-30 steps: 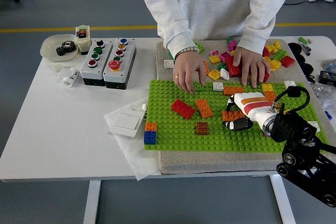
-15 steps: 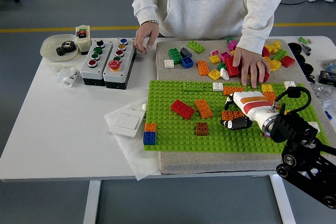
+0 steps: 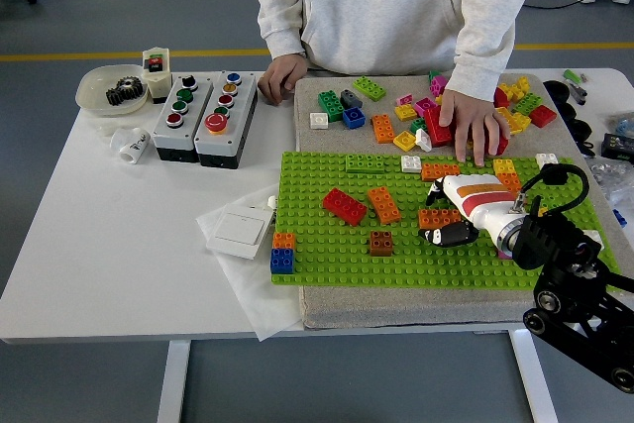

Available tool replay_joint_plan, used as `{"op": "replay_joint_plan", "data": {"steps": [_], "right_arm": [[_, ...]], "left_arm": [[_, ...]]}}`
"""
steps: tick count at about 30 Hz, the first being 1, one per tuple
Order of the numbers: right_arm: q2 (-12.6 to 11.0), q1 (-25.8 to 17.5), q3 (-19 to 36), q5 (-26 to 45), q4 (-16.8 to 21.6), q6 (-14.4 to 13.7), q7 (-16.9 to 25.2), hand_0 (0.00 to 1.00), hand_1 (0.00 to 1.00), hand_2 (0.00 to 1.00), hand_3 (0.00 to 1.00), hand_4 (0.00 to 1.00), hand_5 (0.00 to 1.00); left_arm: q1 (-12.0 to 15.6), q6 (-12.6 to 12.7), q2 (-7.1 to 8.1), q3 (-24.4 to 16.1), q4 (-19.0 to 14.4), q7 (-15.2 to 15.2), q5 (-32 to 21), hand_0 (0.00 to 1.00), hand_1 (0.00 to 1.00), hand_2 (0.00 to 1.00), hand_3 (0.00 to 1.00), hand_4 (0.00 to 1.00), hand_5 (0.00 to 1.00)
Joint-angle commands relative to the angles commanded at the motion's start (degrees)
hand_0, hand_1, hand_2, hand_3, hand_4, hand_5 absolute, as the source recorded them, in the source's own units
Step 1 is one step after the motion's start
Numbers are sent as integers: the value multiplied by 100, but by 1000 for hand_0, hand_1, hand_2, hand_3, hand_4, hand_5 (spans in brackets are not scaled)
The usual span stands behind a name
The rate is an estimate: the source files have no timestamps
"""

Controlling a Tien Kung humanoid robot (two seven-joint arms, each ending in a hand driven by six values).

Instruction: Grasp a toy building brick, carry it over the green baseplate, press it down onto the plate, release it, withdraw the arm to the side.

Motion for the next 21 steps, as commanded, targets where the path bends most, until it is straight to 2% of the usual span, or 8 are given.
{"op": "replay_joint_plan", "data": {"steps": [7, 21], "right_arm": [[-19, -4, -42, -8, 101, 1, 0, 513, 581, 689, 625, 862, 429], [23, 42, -113, 3, -108, 15, 38, 519, 581, 691, 637, 868, 429]], "left_arm": [[-4, 4, 1, -5, 3, -1, 7, 788, 773, 784, 588, 622, 617], [-27, 8, 5, 25, -2, -4, -24, 789, 774, 786, 588, 622, 617]]}}
